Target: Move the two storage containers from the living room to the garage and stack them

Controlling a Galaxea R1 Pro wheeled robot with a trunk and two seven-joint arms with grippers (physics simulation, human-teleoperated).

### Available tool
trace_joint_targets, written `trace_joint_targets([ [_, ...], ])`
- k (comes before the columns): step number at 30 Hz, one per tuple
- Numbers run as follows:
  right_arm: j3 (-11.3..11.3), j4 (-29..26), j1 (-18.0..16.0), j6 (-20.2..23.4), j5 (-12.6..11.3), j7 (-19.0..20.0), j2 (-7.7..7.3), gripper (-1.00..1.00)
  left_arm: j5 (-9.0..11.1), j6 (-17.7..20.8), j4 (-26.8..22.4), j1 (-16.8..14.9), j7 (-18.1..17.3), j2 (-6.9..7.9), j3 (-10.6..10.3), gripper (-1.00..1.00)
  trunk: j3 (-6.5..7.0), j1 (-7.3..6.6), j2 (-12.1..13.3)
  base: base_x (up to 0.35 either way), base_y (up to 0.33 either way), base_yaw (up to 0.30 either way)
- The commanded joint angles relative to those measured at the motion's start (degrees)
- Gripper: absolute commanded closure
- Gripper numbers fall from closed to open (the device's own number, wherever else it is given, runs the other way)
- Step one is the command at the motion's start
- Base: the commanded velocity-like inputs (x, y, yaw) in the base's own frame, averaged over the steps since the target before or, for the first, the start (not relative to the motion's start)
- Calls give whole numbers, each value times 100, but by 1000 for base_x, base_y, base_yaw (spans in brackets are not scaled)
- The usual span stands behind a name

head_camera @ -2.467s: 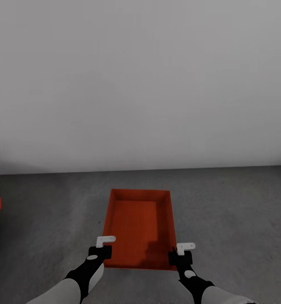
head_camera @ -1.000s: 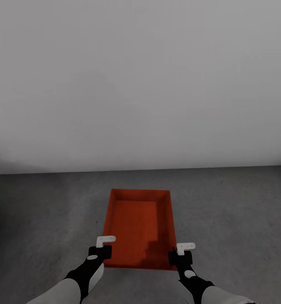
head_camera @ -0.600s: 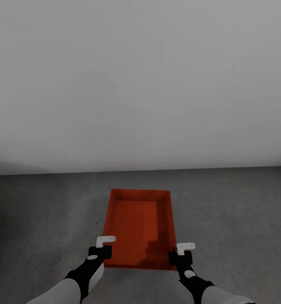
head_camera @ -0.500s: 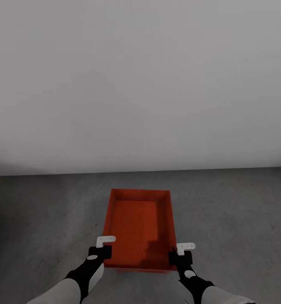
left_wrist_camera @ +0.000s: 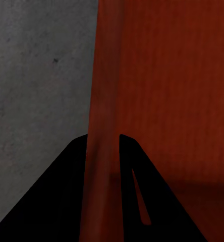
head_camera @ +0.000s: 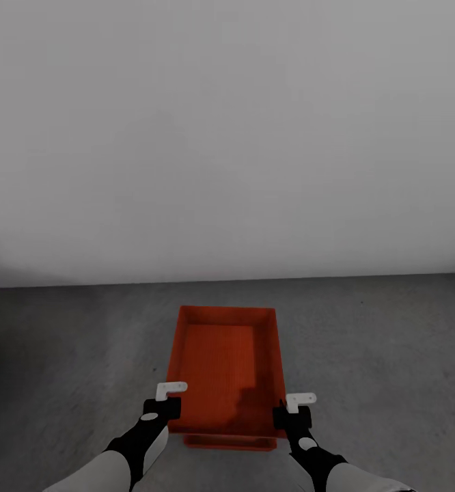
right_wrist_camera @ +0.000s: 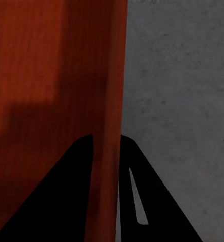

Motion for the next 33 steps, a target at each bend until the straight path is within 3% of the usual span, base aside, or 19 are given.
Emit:
trace_joint_targets([
  [1,-41,11,-4,-40,-135,-28,0,100,-12,-13,3,-5,38,-7,80,100,-5,1,-4,2,0,0],
  [33,-41,11,-4,-40,-135,-28,0,100,-14,-13,14,-3,38,-17,75,100,-5,1,-4,0,0,0],
])
